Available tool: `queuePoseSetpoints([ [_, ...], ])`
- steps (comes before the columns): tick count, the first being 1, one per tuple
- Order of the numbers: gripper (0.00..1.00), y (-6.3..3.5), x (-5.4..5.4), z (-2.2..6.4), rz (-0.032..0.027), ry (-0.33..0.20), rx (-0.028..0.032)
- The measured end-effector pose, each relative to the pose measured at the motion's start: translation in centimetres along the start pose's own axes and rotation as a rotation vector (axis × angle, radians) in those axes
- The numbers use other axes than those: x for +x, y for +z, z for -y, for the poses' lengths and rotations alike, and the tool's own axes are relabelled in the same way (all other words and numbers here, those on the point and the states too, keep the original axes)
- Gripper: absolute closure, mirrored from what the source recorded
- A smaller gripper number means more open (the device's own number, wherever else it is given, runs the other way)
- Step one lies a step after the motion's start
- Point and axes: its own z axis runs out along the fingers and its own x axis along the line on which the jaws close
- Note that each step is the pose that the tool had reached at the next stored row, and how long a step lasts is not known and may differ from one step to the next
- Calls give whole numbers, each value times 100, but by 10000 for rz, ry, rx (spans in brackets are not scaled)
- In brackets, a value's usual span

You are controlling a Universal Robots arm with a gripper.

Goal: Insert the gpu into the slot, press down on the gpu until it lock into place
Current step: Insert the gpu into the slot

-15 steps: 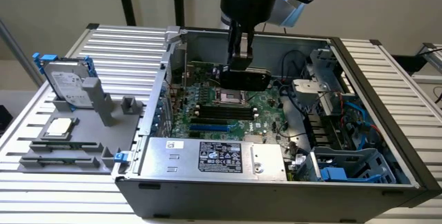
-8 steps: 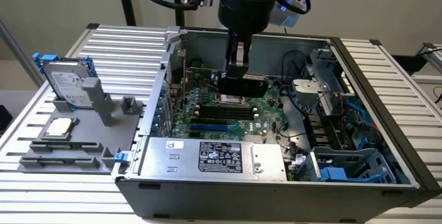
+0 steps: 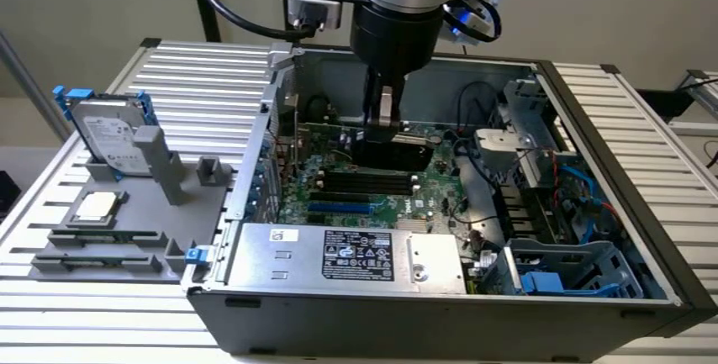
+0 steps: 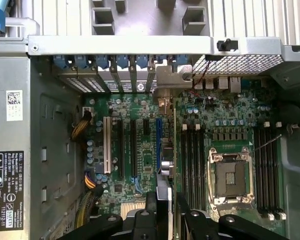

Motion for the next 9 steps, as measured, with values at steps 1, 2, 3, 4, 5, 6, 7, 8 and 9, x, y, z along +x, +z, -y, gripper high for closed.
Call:
queuePoseSetpoints([
  [1,74,0,0,0,-6,0,0],
  [2,74,0,0,0,-5,0,0],
  [3,74,-1,0,0,-5,1,0],
  [4,74,0,0,0,-5,1,-1],
  [5,74,0,0,0,-6,1,-1],
  [6,74,-1,0,0,-6,1,-1],
  [7,74,0,0,0,-6,1,0],
  [8,74,0,0,0,-6,1,0],
  [9,74,0,0,0,-6,1,-1],
])
